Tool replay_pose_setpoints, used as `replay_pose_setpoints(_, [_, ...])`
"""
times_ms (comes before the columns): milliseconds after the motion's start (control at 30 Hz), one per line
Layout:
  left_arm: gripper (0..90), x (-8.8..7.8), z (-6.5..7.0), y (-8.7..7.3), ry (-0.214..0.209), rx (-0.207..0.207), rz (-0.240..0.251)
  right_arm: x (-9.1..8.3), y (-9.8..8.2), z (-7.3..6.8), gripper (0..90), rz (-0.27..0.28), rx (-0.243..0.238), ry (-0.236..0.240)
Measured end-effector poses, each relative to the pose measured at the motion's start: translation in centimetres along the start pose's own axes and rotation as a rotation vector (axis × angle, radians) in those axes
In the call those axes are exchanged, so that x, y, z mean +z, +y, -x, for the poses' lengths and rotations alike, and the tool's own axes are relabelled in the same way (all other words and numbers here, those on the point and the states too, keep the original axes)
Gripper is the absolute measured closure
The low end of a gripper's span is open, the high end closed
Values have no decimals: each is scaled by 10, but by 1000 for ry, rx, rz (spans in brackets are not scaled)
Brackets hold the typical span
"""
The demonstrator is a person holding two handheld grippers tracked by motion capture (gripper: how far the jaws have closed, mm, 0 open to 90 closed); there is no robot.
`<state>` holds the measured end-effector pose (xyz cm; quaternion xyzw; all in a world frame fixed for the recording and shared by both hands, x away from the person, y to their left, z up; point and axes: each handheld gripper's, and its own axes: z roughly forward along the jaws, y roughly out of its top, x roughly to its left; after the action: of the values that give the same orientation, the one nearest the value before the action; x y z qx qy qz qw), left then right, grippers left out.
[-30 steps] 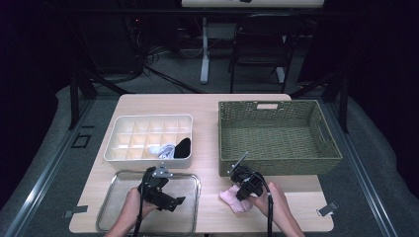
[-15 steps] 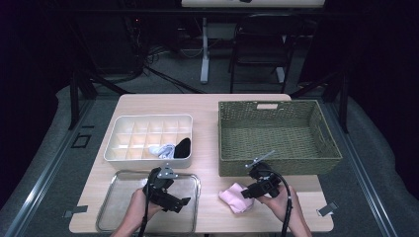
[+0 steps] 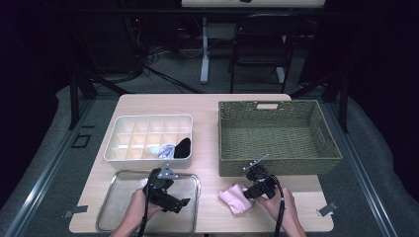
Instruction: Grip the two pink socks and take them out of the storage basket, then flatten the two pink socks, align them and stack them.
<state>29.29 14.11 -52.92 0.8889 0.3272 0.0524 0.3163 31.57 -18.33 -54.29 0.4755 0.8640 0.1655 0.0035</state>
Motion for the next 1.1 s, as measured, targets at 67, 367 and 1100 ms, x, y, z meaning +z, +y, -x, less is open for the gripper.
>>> replay_pose_setpoints(67, [2,0,1,0,-1,0,0,1,-1,2,777,2,4,6])
replay_pose_setpoints(367, [2,0,3,1,6,2,8,-21,-9,12,865,30,16,33])
replay_pose_setpoints(1100, [2,11,16,10,-50,11,-10,-5,4,-35,852,49,-99,205])
